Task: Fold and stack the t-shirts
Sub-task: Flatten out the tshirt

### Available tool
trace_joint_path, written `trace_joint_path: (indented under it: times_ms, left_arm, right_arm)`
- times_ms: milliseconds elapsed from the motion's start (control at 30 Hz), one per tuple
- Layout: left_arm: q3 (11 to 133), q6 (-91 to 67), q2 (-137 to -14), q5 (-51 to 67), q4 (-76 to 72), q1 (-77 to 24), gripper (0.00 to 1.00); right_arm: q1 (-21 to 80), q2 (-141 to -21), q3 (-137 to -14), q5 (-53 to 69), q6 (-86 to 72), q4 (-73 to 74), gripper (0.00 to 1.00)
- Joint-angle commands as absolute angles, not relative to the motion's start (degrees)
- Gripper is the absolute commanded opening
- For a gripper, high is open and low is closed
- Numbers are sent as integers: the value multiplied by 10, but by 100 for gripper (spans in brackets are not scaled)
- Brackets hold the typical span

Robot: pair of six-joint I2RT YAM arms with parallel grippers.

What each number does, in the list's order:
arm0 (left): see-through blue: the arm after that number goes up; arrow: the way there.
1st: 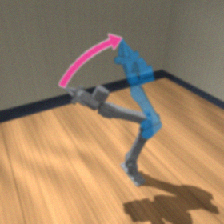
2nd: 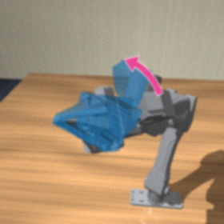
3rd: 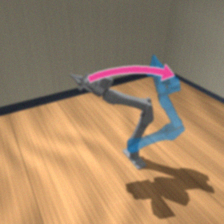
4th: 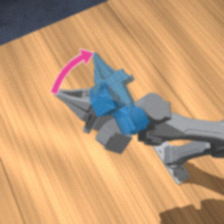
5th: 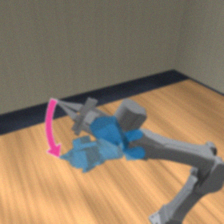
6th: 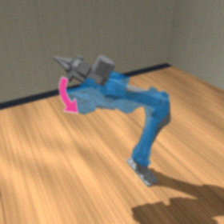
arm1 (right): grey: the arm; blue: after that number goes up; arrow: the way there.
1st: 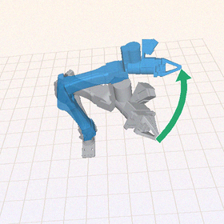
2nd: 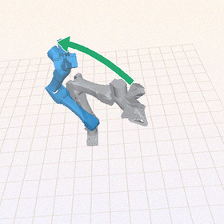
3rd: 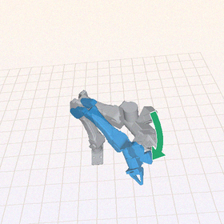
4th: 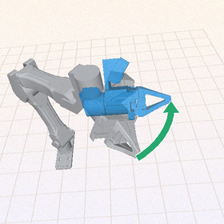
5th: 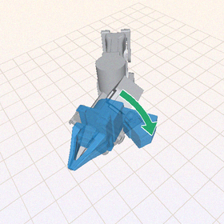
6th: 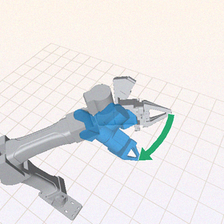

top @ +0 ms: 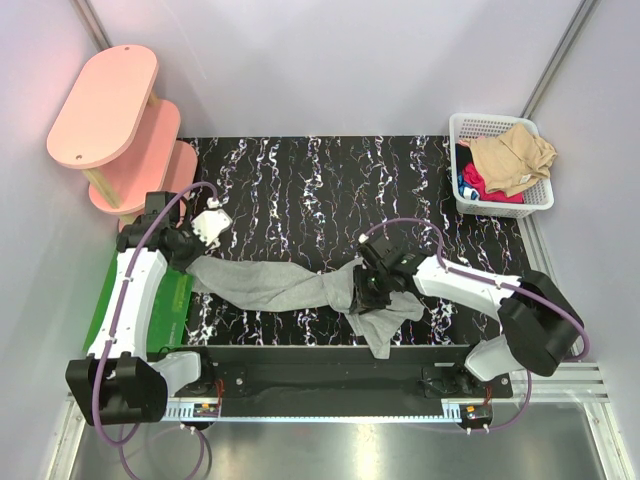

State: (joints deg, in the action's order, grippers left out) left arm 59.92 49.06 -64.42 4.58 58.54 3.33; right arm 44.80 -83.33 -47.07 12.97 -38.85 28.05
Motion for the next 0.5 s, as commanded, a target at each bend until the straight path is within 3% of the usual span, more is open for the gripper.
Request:
trace_joint_path:
  times_ms: [0, 100, 233, 367, 467]
  left_arm:
    - [594, 485, -627, 62, 572, 33, 0]
    - [592, 485, -623, 61, 571, 34, 0]
    - [589, 486, -620, 60, 571, 33, 0]
    - [589, 487, -616, 58, 570, 33, 0]
    - [591, 484, -616, 57, 569, 33, 0]
  right_arm:
    - [450, -827, -503, 122, -389, 262, 33]
    - [449, -822, -504, 119, -390, 261, 33]
    - [449, -834, -510, 123, -390, 261, 22]
    - [450, -834, -518, 122, -390, 260, 0]
    - [449, -821, -539, 105, -385, 265, 0]
